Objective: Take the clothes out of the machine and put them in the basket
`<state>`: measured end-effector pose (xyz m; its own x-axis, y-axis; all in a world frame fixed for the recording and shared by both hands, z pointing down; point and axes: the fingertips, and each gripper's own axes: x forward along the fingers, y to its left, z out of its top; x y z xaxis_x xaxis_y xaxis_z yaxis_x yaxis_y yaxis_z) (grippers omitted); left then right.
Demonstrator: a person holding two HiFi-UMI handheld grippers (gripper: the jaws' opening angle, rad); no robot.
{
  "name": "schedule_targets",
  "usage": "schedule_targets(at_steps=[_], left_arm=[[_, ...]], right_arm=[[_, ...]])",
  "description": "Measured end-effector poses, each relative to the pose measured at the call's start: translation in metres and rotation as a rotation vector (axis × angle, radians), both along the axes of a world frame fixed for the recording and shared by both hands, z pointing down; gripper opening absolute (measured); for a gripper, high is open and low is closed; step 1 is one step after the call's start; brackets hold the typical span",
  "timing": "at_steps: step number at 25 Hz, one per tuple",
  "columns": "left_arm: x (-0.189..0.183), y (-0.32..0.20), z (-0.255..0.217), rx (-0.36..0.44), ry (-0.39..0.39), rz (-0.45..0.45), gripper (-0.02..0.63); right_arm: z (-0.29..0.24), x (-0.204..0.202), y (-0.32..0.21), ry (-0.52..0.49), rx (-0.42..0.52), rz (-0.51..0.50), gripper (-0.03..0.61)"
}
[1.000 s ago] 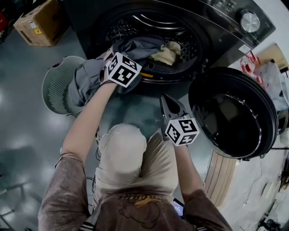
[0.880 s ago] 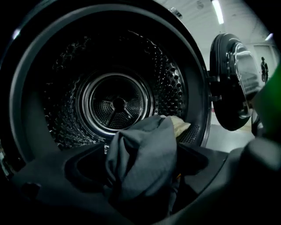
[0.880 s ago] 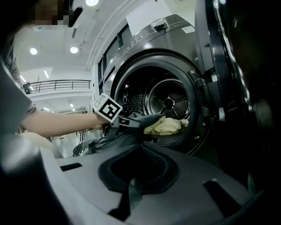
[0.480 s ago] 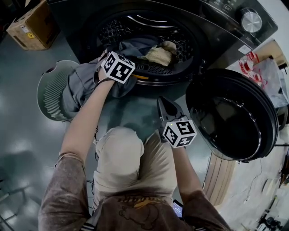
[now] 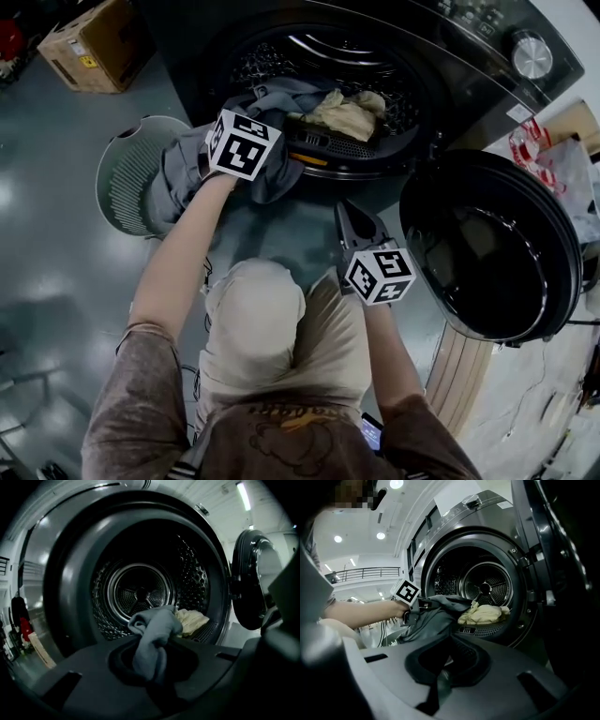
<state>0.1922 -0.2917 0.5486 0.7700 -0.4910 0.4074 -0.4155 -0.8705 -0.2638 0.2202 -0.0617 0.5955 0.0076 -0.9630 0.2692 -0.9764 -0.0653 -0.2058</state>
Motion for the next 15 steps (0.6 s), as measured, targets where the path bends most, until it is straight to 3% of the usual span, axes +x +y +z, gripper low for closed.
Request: schedule_targets(at_steps=[8, 15], left_arm=[[-0.088, 0.001, -0.055, 0.071, 0.095, -0.093, 0.051], [-0.209, -0.028, -0.071, 0.087, 0.115, -0.294, 0.049]], right_arm=[[-0.007, -0.028, -0.016, -0.016, 0.031, -0.075, -0.002], [-0.009, -0.068, -0.045, -0.035, 0.042, -0.177, -0.002]])
